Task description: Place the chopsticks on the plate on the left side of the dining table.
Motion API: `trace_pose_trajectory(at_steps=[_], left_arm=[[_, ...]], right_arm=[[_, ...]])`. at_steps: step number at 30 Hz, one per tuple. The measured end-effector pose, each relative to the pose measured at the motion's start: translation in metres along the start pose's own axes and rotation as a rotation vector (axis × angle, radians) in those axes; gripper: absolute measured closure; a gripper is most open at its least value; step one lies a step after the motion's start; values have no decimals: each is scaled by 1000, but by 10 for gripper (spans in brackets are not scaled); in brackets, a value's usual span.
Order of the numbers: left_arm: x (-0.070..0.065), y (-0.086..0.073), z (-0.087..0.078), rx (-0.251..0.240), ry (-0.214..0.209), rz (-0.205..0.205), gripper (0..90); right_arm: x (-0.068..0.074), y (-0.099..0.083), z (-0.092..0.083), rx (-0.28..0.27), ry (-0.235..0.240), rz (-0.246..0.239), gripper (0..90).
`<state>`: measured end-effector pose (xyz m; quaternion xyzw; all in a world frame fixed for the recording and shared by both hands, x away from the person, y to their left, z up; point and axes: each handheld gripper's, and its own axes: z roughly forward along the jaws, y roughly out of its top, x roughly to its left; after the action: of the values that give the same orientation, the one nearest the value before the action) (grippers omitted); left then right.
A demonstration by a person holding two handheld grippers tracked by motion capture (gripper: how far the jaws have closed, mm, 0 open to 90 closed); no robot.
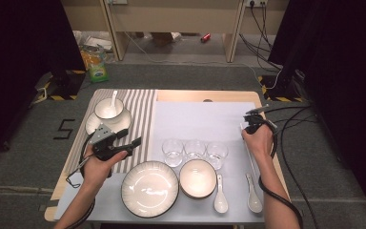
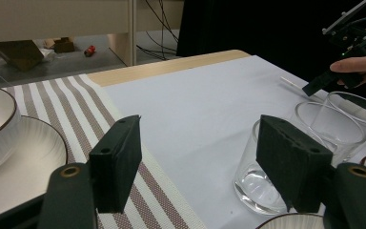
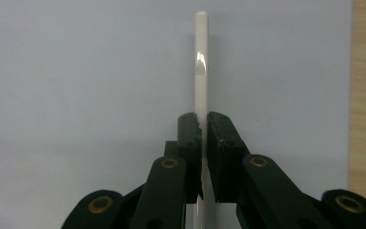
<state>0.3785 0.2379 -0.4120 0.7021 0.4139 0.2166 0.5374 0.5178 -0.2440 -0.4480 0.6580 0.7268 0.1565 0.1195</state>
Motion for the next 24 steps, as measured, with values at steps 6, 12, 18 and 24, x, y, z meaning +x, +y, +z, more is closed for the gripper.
trace_pose_trajectory(at_steps=[6, 12, 18, 24], left_arm=[[0, 0, 0, 0, -2, -2, 315], [0, -1, 1, 0, -4, -1, 315], [0, -1, 0, 2, -1, -4, 315], [0, -1, 0, 0, -1, -4, 315]], right_arm=[[2, 1, 5, 18, -11, 7, 842], [1, 0, 7, 21, -17, 2, 831], [0, -3, -2, 20, -4, 15, 775], [-4, -16, -15, 58, 3, 12, 758]])
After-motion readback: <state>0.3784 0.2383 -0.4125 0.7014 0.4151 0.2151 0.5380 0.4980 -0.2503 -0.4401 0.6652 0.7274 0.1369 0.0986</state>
